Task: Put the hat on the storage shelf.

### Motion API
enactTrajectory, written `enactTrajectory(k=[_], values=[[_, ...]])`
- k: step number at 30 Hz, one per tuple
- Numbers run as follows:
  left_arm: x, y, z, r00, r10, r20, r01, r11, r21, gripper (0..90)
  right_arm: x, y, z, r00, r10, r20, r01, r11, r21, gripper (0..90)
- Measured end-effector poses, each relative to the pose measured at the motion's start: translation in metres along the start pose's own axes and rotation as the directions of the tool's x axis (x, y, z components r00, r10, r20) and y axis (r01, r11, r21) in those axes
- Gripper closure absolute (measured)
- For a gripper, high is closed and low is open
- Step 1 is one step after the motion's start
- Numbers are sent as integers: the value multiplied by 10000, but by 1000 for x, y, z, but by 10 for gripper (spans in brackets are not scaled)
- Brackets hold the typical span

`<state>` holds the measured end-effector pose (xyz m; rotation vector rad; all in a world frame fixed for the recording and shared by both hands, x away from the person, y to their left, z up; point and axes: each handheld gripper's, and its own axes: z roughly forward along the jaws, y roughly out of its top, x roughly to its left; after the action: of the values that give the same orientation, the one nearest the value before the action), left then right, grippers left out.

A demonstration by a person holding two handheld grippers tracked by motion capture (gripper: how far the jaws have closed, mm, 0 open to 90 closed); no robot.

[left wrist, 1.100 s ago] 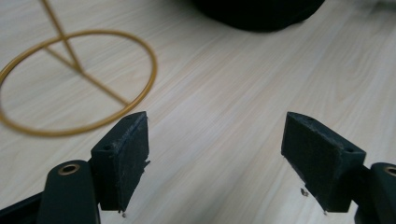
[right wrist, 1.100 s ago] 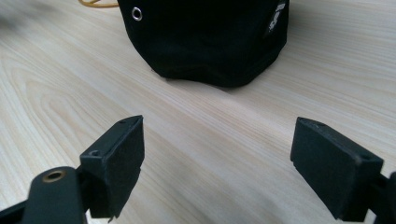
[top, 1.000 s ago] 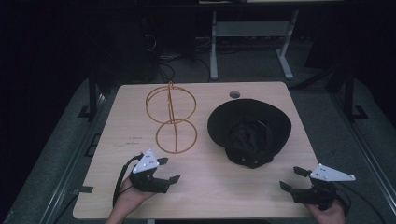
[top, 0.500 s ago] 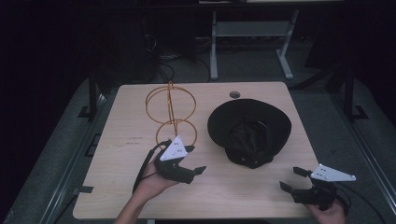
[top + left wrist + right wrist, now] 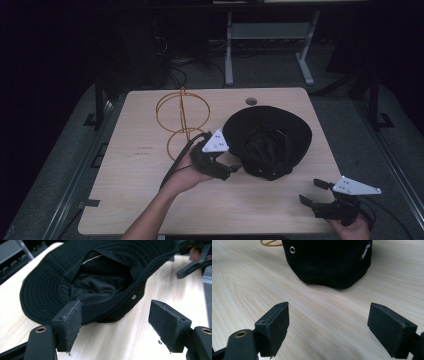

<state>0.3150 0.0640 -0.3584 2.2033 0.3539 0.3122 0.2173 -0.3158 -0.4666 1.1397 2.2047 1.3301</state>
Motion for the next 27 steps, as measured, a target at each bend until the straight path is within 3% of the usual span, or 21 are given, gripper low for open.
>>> enactTrajectory(k=[1,5,8,15,17,22,27], values=[[3,1,9,10000,58,3,-58,9995,301,259,0,0,0,10000,10,-19,-10,10000,-24,170],[6,0,23,10000,90,-18,-89,9973,729,271,1,0,0,10000,-12,-24,12,10000,-9,168],[6,0,29,9999,143,-61,-138,9966,811,390,1,0,1,10000,-47,-55,47,10000,-20,168],[3,0,32,9997,211,155,-219,9982,561,661,1,1,0,10000,-30,-23,29,10000,-96,168],[-3,1,35,9987,409,311,-425,9977,533,730,2,1,1,10000,-54,-41,53,9999,-147,168],[-13,6,40,9966,566,594,-586,9978,320,824,6,5,0,9999,18,-141,-24,9990,-443,166],[-22,13,41,9939,509,978,-497,9987,-150,851,8,8,2,10000,-40,-87,35,9982,-599,164]])
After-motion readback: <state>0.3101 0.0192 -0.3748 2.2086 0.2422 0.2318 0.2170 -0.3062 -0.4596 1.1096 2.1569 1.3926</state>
